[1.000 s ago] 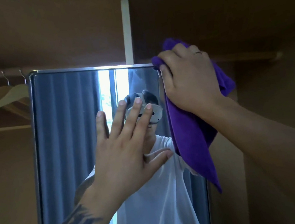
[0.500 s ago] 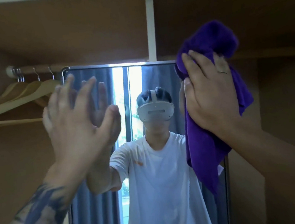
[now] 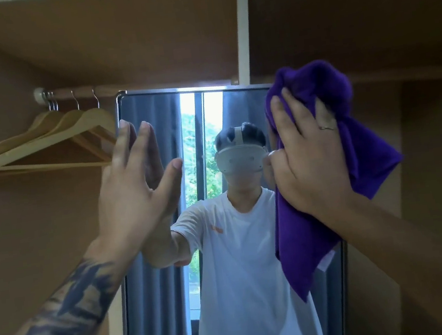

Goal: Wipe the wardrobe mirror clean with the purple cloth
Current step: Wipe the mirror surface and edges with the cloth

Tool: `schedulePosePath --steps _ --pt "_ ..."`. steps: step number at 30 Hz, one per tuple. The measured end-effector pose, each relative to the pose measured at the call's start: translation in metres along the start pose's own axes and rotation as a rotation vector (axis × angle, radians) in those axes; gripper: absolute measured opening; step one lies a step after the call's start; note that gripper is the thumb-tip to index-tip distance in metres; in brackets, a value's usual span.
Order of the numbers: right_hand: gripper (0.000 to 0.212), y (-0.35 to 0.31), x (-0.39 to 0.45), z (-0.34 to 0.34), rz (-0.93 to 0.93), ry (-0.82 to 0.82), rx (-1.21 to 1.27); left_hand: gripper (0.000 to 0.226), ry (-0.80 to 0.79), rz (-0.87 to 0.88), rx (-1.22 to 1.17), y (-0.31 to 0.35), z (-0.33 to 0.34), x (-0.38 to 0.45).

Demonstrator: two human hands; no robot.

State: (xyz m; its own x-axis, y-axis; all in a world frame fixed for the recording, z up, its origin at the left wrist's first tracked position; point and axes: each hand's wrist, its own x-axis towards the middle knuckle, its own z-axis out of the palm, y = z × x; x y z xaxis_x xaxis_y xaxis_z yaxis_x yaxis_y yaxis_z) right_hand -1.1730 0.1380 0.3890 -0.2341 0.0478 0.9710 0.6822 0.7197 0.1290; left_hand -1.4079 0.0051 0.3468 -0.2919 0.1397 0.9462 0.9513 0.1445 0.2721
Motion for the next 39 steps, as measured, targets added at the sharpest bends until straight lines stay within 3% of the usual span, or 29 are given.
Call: schedulePosePath --steps 6,12,14,18,25,29,34,37,39 --pt "0.078 -0.009 -0.007 -0.001 -0.146 -0.136 -0.006 0.080 0.004 -0.027 -0.011 0.005 -0.005 -0.003" --pt "0.074 -0.011 -0.026 0.012 -0.745 -0.288 -0.045 0.078 -0.018 -0.032 -0.088 0.006 -0.014 -0.004" --pt "0.068 0.011 -0.008 0.003 -0.653 -0.224 -0.129 0.078 -0.042 -0.025 -0.122 0.005 -0.015 -0.004" --pt "0.071 0.028 0.013 -0.014 -0.111 -0.093 -0.016 0.077 -0.080 -0.014 -0.107 0.002 -0.015 -0.004" --pt "0.070 -0.062 0.017 0.015 0.249 0.033 0.028 0.074 -0.088 0.010 -0.160 -0.002 -0.015 -0.003" --pt "0.067 -0.114 0.030 0.031 0.111 0.035 0.059 0.064 -0.113 0.063 -0.289 -0.012 -0.019 0.001" --pt "0.069 -0.112 0.035 0.027 -0.294 -0.114 0.075 0.055 0.026 0.085 -0.371 -0.025 -0.020 -0.006" --pt "0.064 -0.062 0.034 0.011 -0.484 -0.233 -0.101 0.053 0.108 -0.066 -0.497 -0.032 -0.019 -0.010" --pt "0.062 -0.032 0.028 0.003 -0.396 -0.195 -0.197 0.042 0.066 -0.209 -0.685 -0.029 -0.023 -0.007"
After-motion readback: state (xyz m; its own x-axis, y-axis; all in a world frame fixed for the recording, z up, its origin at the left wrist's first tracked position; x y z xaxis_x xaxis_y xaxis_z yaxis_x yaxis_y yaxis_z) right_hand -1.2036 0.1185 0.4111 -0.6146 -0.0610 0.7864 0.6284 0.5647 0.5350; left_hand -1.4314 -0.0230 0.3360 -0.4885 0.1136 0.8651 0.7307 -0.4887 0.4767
